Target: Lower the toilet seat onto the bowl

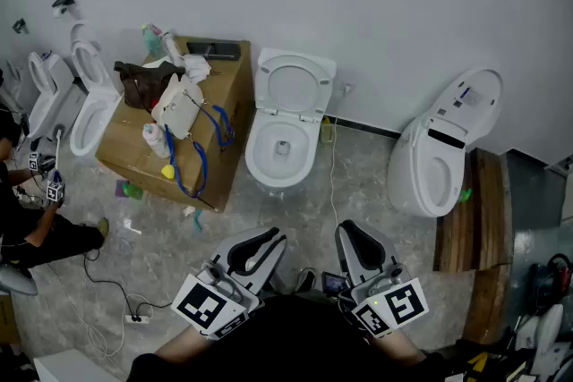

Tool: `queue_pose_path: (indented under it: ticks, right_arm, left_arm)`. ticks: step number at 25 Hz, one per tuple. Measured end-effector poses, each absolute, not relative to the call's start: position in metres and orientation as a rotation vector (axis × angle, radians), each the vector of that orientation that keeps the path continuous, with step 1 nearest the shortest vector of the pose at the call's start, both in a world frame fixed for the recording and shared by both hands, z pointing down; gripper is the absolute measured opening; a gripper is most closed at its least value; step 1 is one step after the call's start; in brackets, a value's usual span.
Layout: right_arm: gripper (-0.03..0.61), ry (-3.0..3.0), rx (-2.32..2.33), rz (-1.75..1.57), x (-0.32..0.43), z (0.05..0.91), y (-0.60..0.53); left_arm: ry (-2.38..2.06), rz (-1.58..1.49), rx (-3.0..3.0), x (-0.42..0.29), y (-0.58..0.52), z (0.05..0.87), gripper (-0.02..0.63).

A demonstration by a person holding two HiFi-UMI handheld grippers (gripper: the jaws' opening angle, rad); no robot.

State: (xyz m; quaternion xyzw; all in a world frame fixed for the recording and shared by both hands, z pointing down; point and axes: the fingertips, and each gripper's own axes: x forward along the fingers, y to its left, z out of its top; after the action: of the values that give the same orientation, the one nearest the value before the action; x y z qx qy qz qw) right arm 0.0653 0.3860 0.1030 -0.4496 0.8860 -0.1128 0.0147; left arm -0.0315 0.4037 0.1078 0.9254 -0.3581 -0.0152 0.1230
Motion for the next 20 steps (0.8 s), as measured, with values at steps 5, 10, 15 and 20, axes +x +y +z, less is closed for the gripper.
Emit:
queue_pose_path:
  ticks: [5,10,15,20]
  right_arm:
    - [0.054,2.749,-1.372,-0.338,0.1,0.101,0.404]
    - [0.054,2.747,-1.362,-0.317,0.129,0.097,0.414]
    - [0.054,2.739,-1.317,-0.322,0.145,0.095,0.417]
    - [0.054,2.759,-1.344,-0.233,0.168,0.094,0.415]
  left_arm:
    - [-1.067,-0.029,2.739,0.005,0.42,0.098,0.064]
    - [-1.08,-0.026,2.75,0.032,0.428,0.092,0.064]
    - [-1.115,-0.008,2.748,0.048,0.43,0.091,0.064]
    - [-1.161,0.006,2.742,0.066,0.428,0.092,0.064]
